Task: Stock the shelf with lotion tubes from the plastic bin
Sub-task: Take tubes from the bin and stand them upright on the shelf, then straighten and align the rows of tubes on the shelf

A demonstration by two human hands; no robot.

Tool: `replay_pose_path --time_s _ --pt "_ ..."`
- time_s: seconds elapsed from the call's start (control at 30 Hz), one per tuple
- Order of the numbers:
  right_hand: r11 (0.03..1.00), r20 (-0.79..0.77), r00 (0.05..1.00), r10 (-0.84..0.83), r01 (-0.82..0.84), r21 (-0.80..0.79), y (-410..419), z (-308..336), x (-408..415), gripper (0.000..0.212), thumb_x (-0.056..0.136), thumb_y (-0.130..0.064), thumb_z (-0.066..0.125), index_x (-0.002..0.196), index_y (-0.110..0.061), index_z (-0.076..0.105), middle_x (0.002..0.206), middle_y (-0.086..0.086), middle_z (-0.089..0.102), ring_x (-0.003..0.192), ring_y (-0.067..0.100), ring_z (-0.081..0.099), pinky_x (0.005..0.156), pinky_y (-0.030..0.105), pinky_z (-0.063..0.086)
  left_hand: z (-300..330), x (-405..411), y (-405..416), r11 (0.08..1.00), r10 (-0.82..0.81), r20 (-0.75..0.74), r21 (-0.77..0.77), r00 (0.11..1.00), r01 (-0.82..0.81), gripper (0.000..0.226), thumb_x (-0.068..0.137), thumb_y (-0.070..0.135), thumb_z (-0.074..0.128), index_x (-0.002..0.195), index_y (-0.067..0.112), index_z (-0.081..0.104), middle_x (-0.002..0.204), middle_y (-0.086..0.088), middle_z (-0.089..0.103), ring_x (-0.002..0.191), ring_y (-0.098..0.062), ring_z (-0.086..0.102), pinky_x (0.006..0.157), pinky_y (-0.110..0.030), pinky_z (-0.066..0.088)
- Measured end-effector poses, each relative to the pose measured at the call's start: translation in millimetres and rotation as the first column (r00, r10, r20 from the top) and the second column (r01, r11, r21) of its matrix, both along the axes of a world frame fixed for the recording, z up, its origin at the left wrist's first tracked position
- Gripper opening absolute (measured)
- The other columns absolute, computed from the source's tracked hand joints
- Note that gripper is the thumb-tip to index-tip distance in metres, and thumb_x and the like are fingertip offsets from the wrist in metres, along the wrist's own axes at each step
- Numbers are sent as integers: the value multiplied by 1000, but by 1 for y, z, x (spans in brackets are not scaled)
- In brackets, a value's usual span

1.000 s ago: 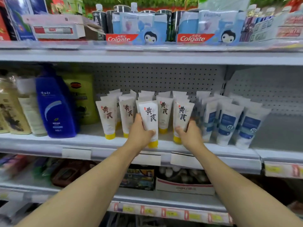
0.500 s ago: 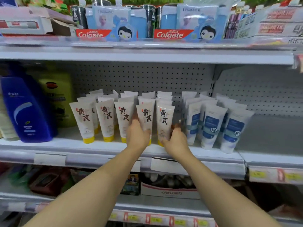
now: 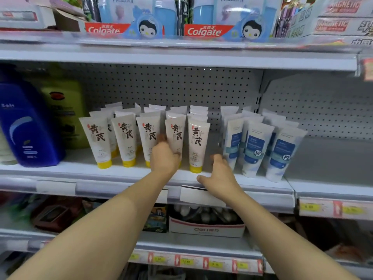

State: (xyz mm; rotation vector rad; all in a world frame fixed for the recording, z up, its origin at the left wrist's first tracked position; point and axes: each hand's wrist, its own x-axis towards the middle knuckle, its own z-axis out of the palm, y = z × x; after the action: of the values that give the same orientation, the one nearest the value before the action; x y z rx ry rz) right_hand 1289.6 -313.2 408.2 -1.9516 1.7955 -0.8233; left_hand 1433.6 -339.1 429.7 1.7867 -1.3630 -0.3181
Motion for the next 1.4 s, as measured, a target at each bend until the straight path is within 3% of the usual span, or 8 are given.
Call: replay_pose_path --time_s 0.23,0.7,0.97,1.27,1.4 --pt "999 -73 997 -29 27 -24 29 3 10 63 80 -31 69 130 -15 35 135 8 37 129 26 32 104 33 34 -8 24 33 997 -43 6 68 999 42 54 83 18 65 130 13 38 121 -11 58 110 -31 55 88 -39 49" --pt "1000 -100 995 -19 18 -11 105 33 89 63 82 -31 66 133 -13 33 137 9 31 131 27 25 104 34 31 21 136 125 982 -136 134 153 982 115 45 86 27 63 124 18 42 116 -4 57 99 -22 54 82 -36 48" --pt "1000 -88 996 8 -9 -11 136 50 140 66 84 -33 65 135 -13 30 139 9 28 133 27 23 104 34 31 36 186 165 972 -193 143 164 971 169 47 83 25 67 122 17 43 123 -5 56 108 -23 55 87 -34 46" --pt "991 -88 992 93 -101 -86 104 73 170 67 85 -31 63 140 -15 28 141 5 30 134 25 24 106 35 30 52 211 145 981 -177 77 93 981 170 45 82 21 69 119 18 44 104 3 54 95 -16 53 85 -32 49" --pt "977 -94 983 159 -170 -131 65 85 175 65 84 -24 62 140 -17 30 143 3 33 134 22 26 107 34 30 56 221 116 986 -154 71 72 986 149 52 81 21 70 125 19 41 111 1 54 100 -18 53 87 -34 49"
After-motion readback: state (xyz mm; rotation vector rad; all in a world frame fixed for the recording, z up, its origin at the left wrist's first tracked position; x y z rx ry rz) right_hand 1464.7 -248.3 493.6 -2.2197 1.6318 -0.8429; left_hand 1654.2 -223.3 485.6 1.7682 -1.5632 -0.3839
